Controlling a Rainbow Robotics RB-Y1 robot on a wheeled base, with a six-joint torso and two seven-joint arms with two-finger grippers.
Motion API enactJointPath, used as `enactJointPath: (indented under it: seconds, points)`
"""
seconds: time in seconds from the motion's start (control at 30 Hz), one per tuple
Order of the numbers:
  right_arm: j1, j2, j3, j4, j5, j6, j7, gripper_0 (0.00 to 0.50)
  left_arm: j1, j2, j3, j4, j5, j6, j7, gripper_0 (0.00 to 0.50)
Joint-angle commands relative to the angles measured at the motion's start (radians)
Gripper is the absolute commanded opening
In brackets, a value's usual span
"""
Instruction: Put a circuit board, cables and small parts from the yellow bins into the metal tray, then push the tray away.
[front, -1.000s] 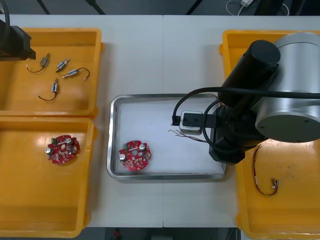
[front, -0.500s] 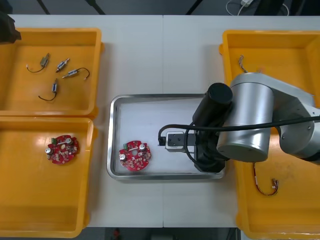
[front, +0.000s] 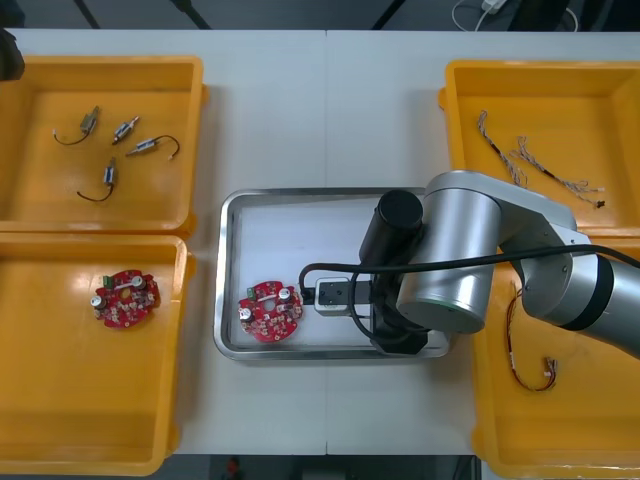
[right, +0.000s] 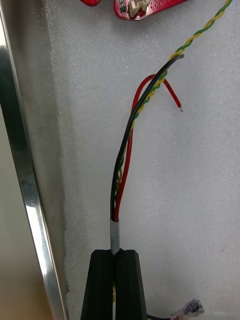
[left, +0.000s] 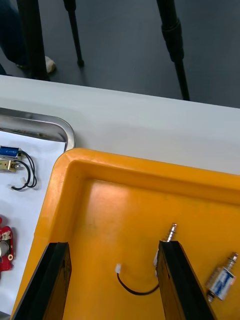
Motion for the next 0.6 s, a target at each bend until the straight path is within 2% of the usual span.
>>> enactJointPath:
  seconds: [0.03,0.17,0.2,0.23,0.27,0.33,0.37,0.4,0.43,0.6]
  points:
    - [0.004,0.020,0.019,-0.008,0.027,-0.022,0.052,0.000,-0.105,-0.050,-0.081,0.074,-0.050,-0.048,-0.098,0.500]
    - [0.004,0.016,0.019,-0.008,0.032,-0.022,0.054,0.001,-0.148,-0.085,-0.126,0.130,-0.060,-0.068,-0.098,0.500]
    - [0.004,0.016,0.019,-0.008,0.036,-0.022,0.055,0.041,-0.156,-0.093,-0.132,0.143,-0.067,-0.080,-0.098,0.500]
    - [0.004,0.016,0.019,-0.008,0.038,-0.022,0.055,0.129,-0.160,-0.102,-0.136,0.156,-0.070,-0.091,-0.098,0.500]
    - [0.004,0.016,0.019,-0.008,0.039,-0.022,0.057,0.175,-0.163,-0.107,-0.136,0.166,-0.070,-0.100,-0.100,0.500]
    - [0.004,0.014,0.019,-0.008,0.041,-0.023,0.061,0.371,-0.173,-0.127,-0.145,0.195,-0.066,-0.124,-0.102,0.500]
    - [0.004,0.013,0.019,-0.008,0.041,-0.023,0.063,0.410,-0.176,-0.130,-0.150,0.202,-0.066,-0.130,-0.103,0.500]
    - [0.005,0.011,0.019,-0.008,0.041,-0.023,0.064,0.477,-0.180,-0.133,-0.162,0.216,-0.063,-0.138,-0.105,0.500]
    - [0.007,0.009,0.019,-0.008,0.039,-0.023,0.066,0.500,-0.188,-0.136,-0.175,0.229,-0.060,-0.140,-0.108,0.500]
    - [0.007,-0.010,0.011,-0.043,0.035,-0.013,0.054,0.500,-0.191,-0.147,-0.182,0.244,-0.061,-0.138,-0.120,0.500]
